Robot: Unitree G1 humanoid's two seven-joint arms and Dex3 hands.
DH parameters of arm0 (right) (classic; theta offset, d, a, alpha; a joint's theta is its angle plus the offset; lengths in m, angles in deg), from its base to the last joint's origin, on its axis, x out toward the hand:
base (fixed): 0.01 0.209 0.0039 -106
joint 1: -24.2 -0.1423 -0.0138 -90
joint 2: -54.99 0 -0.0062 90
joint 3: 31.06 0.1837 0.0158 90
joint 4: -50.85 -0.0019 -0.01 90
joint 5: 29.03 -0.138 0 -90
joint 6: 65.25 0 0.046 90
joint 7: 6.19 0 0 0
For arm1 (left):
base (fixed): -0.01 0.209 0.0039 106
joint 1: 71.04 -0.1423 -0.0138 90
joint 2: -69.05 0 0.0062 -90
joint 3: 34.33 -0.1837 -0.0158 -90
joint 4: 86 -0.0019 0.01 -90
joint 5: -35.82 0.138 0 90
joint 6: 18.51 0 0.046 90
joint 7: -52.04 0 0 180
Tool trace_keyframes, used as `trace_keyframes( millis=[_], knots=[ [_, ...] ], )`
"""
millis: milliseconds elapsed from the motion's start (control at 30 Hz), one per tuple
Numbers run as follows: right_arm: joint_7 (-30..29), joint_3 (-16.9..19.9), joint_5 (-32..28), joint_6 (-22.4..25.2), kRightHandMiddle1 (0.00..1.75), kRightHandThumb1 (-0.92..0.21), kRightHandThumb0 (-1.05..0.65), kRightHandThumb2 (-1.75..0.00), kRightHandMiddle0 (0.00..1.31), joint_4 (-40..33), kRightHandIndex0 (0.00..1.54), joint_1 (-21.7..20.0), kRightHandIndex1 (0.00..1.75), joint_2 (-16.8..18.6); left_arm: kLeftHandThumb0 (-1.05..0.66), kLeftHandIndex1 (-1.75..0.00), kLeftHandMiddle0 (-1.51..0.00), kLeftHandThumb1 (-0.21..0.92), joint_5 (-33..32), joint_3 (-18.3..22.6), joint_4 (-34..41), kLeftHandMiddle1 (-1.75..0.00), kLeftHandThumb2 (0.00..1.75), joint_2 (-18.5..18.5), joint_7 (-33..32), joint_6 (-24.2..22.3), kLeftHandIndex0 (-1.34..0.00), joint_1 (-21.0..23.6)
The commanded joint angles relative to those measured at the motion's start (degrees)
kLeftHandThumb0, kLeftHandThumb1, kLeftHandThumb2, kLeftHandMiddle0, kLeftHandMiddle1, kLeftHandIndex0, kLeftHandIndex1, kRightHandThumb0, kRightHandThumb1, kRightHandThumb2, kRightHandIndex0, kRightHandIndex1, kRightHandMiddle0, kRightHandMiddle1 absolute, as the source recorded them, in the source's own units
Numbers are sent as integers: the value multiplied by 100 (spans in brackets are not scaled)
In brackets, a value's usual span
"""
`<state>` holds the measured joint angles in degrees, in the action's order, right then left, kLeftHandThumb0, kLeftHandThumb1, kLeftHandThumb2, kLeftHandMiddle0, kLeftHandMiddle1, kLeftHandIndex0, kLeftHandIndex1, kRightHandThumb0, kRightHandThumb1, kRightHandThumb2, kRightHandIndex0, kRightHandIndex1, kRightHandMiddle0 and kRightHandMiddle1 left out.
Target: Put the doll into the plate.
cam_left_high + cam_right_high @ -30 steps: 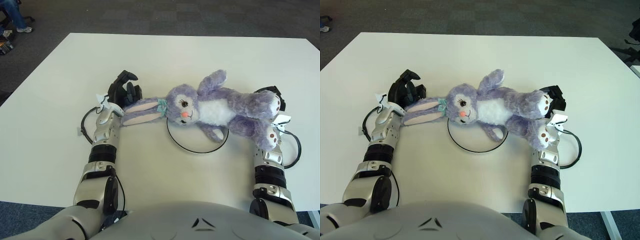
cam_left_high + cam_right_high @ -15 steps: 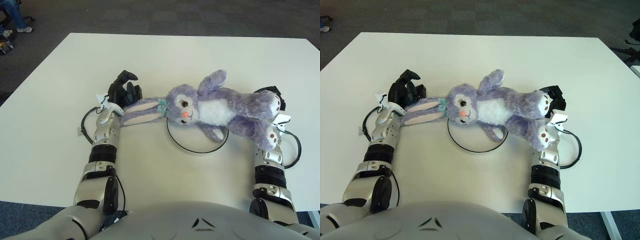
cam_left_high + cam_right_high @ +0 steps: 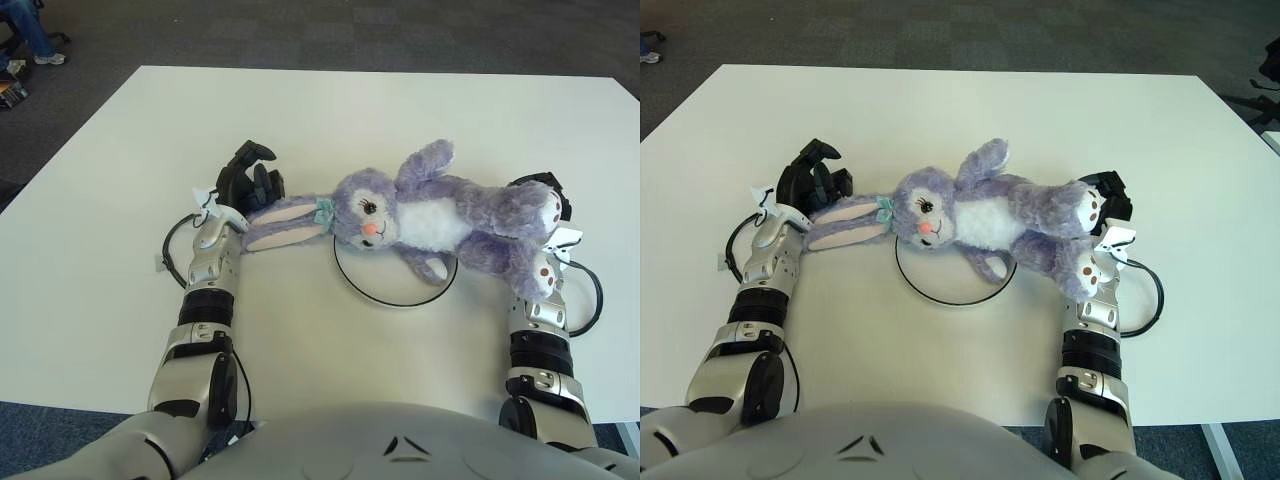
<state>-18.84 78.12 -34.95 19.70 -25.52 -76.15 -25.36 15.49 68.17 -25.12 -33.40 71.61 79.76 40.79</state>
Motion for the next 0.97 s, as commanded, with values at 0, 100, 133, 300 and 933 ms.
trace_keyframes(
  millis=[0,100,133,300,933],
  knots=[
    [25,-10,-58,231,175,-35,-47,-128,59,133,122,148,175,72,-46,-175,-115,37,37,-10,-148,-175,124,-72,-94,-200,-56,-198],
    [29,-17,-50,234,175,-35,-47,-128,59,130,122,150,175,68,-46,-175,-115,38,36,-7,-148,-175,124,-75,-94,-200,-56,-198],
    [30,-18,-49,237,175,-35,-47,-128,59,127,122,151,175,68,-46,-175,-115,38,36,-6,-149,-175,124,-76,-94,-199,-56,-198],
    [48,-21,-50,255,175,-35,-47,-128,59,125,122,151,175,56,-46,-175,-115,38,47,-7,-148,-175,123,-80,-110,-191,-56,-201],
    [164,-27,-102,336,175,-34,-48,-129,60,51,124,187,175,33,-45,-175,-118,39,302,-66,-46,-175,123,-113,-458,-134,-55,-244]
  ],
)
